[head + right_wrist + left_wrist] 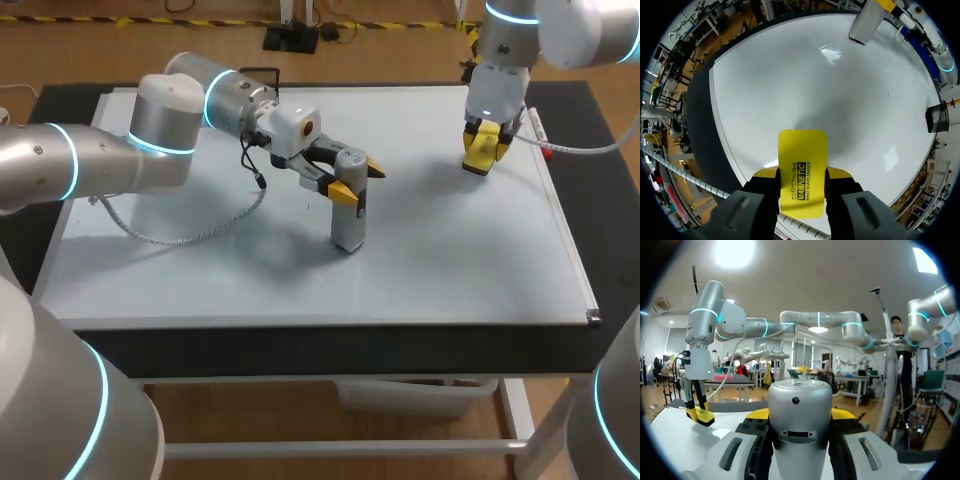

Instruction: Pick up the inspection probe, press it on each red-marked spot on the whiteboard one by one, put down the probe, pick up the eraser, and wipe off all the red marks.

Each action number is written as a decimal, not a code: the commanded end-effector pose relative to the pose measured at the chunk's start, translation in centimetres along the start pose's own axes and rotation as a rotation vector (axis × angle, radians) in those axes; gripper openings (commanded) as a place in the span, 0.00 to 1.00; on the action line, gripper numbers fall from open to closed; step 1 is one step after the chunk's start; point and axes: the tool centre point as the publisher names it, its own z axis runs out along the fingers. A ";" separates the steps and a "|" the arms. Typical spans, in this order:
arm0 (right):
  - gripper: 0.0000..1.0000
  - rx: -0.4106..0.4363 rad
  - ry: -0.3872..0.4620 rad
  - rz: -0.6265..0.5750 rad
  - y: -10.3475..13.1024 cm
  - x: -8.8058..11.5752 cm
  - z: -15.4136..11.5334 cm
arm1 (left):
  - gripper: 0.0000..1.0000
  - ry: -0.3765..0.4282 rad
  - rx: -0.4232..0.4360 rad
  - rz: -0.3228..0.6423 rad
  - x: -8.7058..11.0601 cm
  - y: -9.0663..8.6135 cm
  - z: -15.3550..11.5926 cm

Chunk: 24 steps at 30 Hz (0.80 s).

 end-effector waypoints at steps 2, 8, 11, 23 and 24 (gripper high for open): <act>0.00 0.001 0.004 -0.002 -0.1 0.0 -0.1 | 0.00 0.006 0.005 -0.002 -0.3 0.3 -0.1; 0.00 0.001 0.004 -0.002 -0.1 0.0 -0.1 | 0.00 0.001 0.004 -0.004 -0.4 0.3 -0.2; 0.00 0.001 0.004 -0.002 -0.1 0.0 -0.1 | 0.00 0.001 0.003 -0.005 -0.4 0.4 -0.2; 0.00 0.001 0.004 -0.002 -0.1 0.0 -0.1 | 0.00 0.004 0.000 -0.004 -0.5 0.4 -0.2; 0.00 0.001 0.004 -0.002 -0.1 0.0 -0.1 | 0.00 0.004 0.000 -0.004 -0.5 0.4 -0.2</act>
